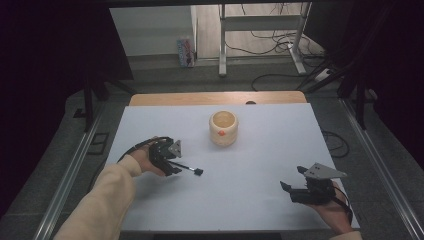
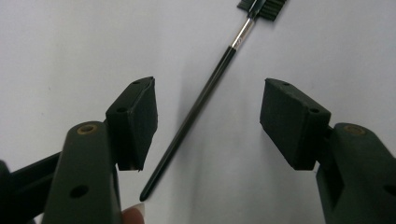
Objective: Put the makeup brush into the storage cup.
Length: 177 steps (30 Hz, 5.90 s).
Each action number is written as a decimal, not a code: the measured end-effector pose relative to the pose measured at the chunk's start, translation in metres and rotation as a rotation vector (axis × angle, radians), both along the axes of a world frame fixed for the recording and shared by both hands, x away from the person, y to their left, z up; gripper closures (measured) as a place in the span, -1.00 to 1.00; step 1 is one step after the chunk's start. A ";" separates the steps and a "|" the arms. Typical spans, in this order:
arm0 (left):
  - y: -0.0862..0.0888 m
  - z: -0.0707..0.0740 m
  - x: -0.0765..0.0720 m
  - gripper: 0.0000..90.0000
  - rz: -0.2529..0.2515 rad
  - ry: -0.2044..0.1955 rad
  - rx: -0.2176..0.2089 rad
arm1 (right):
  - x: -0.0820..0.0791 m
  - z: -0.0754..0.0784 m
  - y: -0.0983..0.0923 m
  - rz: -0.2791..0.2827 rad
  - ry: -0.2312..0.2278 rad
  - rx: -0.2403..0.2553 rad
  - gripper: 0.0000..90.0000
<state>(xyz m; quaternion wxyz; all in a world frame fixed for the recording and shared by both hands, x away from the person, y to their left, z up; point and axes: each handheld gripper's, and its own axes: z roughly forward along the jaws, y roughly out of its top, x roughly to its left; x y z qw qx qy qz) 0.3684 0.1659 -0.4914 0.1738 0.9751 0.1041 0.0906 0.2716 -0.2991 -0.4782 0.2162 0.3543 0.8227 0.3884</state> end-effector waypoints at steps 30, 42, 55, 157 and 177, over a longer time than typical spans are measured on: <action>-0.010 -0.017 0.013 0.14 -0.064 0.071 0.049 | 0.001 -0.002 0.000 0.006 0.003 -0.009 -0.56; -0.001 -0.022 0.022 0.40 -0.056 0.188 -0.044 | 0.001 -0.003 0.000 0.010 0.004 -0.023 -0.56; -0.008 -0.019 0.022 0.73 -0.045 0.205 -0.005 | 0.001 -0.003 0.001 0.010 0.001 -0.028 -0.56; 0.037 0.053 -0.063 0.90 0.204 -0.025 -0.489 | 0.000 0.005 0.006 -0.007 -0.054 0.006 -0.56; 0.033 0.063 -0.082 0.91 0.218 -0.089 -0.594 | 0.000 0.006 0.008 -0.007 -0.052 0.024 -0.56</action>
